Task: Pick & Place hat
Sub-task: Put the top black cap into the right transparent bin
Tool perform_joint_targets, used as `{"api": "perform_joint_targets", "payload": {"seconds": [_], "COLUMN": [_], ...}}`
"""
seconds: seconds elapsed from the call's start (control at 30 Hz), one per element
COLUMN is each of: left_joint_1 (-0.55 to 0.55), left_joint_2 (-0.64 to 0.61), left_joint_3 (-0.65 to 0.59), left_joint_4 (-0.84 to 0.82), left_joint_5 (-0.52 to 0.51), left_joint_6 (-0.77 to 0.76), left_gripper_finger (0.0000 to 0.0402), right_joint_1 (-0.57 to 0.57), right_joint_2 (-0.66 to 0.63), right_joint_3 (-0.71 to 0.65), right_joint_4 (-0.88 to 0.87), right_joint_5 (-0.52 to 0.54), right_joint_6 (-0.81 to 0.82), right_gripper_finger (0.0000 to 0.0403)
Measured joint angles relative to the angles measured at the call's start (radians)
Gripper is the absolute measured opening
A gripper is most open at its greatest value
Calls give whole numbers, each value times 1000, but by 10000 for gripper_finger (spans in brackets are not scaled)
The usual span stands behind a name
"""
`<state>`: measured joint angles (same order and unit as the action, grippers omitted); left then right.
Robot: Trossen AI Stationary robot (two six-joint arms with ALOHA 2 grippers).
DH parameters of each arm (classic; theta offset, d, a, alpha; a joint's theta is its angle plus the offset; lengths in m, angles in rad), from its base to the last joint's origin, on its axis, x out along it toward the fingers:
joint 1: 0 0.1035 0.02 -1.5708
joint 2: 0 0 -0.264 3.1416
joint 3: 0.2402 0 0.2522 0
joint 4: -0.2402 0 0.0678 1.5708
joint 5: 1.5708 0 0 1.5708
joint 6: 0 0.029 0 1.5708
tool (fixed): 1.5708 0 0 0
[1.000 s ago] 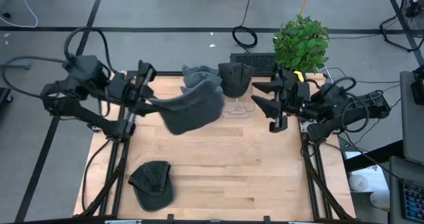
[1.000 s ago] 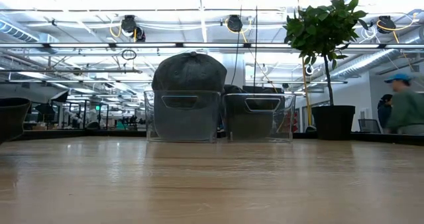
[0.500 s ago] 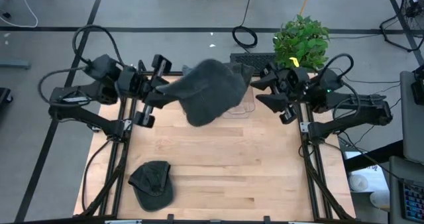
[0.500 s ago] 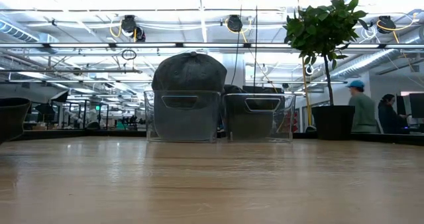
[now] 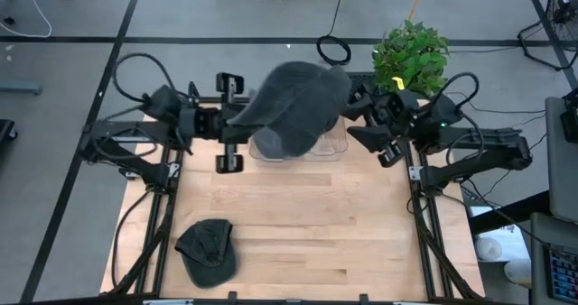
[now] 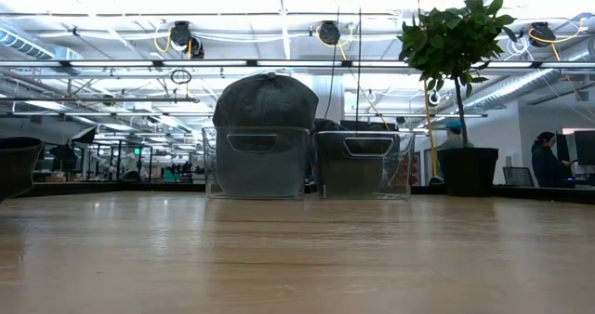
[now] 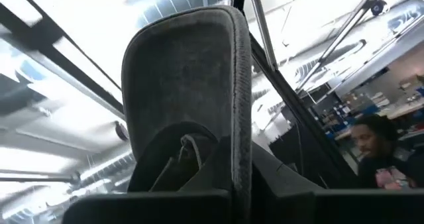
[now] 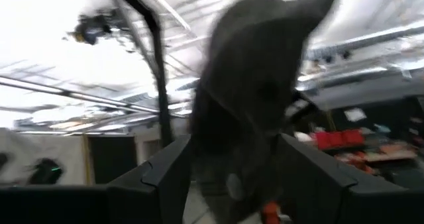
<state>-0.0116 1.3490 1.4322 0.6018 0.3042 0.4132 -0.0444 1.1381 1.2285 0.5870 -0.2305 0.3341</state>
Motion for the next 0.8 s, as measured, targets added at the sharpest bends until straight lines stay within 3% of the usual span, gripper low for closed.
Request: {"api": "perform_joint_targets", "payload": {"seconds": [0.1,0.23,0.8], "left_joint_1": [-5,-10,-9], "left_joint_2": [30,39,67], "left_joint_3": [0,0,3], "left_joint_4": [64,115,120], "left_joint_5": [1,0,-40], "left_joint_6": [14,60,101], "left_gripper_finger": [8,8,8], "right_joint_1": [0,0,0], "right_joint_2": [14,15,48], "right_joint_3": [0,0,0], "right_joint_4": [-9,-2,34], "right_joint_5": [52,46,17], "right_joint_6": [-4,27,89], "right_gripper_finger": [208,208,207]}}
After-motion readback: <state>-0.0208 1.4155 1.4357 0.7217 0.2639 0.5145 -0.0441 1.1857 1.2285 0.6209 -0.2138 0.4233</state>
